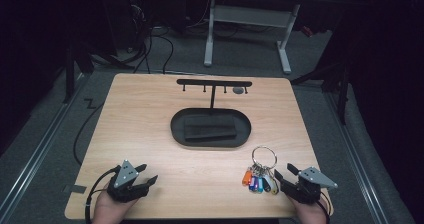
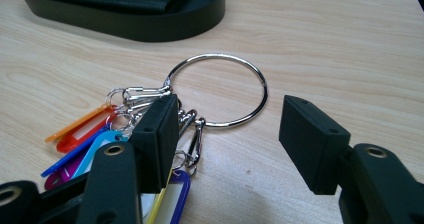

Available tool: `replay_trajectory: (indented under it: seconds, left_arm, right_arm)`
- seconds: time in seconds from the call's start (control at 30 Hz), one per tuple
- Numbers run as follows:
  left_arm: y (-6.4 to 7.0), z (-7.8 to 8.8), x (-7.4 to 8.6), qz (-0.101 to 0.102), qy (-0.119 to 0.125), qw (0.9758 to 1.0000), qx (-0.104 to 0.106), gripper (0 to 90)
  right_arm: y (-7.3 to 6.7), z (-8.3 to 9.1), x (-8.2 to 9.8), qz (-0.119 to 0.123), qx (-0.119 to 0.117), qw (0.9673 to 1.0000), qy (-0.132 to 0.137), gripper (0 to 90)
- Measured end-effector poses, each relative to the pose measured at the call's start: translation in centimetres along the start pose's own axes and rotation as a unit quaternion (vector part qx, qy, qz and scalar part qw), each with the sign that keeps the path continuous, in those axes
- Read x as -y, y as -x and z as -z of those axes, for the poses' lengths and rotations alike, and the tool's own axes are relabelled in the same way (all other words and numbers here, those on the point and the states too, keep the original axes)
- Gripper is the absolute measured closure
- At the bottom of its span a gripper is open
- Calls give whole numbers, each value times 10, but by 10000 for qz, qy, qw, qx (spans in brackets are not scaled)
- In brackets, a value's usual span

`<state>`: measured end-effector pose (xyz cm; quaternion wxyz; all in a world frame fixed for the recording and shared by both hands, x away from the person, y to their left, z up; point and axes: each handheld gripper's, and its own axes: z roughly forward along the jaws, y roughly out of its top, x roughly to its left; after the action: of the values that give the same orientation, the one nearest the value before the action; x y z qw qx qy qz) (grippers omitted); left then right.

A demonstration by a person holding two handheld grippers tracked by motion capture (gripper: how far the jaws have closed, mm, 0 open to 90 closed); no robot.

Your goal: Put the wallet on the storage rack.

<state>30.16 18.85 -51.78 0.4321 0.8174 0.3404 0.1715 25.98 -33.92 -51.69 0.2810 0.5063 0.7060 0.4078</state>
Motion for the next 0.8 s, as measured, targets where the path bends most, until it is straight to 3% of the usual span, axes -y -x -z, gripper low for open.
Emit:
replay_trajectory:
  seconds: [0.23,0.33,0.4,0.43,0.57,0.73,0.8]
  left_arm:
    - [-2,-8,1,-115,-235,9996,65,349]
    - [-3,-10,-3,-136,-134,9997,140,340]
    - [-2,-10,-4,-161,-82,9997,181,337]
    - [-2,-10,-5,-158,-48,9996,211,332]
    - [-3,-9,-4,-49,37,9992,399,317]
    - [-3,-4,-1,-152,17,9993,341,311]
    - [-3,-1,0,-198,23,9993,302,309]
  right_arm:
    - [-9,-1,-1,233,97,9996,-103,425]
    - [-15,-1,-4,224,92,9995,-190,425]
    - [-19,-3,-8,95,-94,9991,-410,434]
    - [-21,-5,-10,152,-151,9986,-486,434]
    - [-32,-13,-19,275,-258,9954,-879,428]
    - [-46,-19,-42,569,-197,9894,-1322,432]
    - [-50,-23,-50,736,-167,9856,-1514,434]
